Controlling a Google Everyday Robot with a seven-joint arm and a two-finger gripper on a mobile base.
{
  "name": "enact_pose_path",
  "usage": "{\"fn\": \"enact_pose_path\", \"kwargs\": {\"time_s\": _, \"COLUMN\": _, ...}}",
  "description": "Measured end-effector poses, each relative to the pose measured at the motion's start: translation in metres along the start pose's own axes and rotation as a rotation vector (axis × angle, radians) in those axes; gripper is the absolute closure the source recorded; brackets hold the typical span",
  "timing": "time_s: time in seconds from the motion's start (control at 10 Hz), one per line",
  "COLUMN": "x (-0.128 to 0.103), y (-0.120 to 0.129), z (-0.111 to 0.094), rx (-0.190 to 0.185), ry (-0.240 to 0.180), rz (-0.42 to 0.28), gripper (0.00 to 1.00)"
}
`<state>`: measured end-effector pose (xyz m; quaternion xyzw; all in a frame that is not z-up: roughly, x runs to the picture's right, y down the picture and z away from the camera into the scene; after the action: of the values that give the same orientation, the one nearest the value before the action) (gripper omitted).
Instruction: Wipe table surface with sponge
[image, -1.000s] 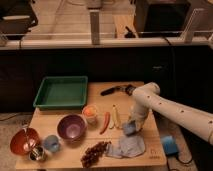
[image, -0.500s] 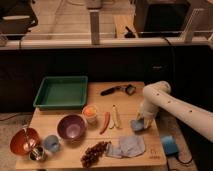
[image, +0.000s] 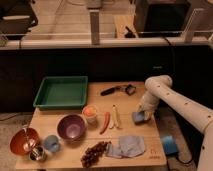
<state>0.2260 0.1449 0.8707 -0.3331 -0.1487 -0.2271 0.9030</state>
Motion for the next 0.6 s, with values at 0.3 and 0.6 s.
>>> {"fn": "enact_pose_path", "kwargs": {"time_s": 0.3, "x": -0.025, "y": -0.027, "z": 0.012, "rx": 0.009, "ry": -0.028, "rz": -0.032, "gripper": 0.66}}
{"fn": "enact_pose_path", "kwargs": {"time_s": 0.6, "x": -0.059, "y": -0.046, "z": 0.018, "rx": 0.005, "ry": -0.045, "rz": -0.1, "gripper": 0.66}}
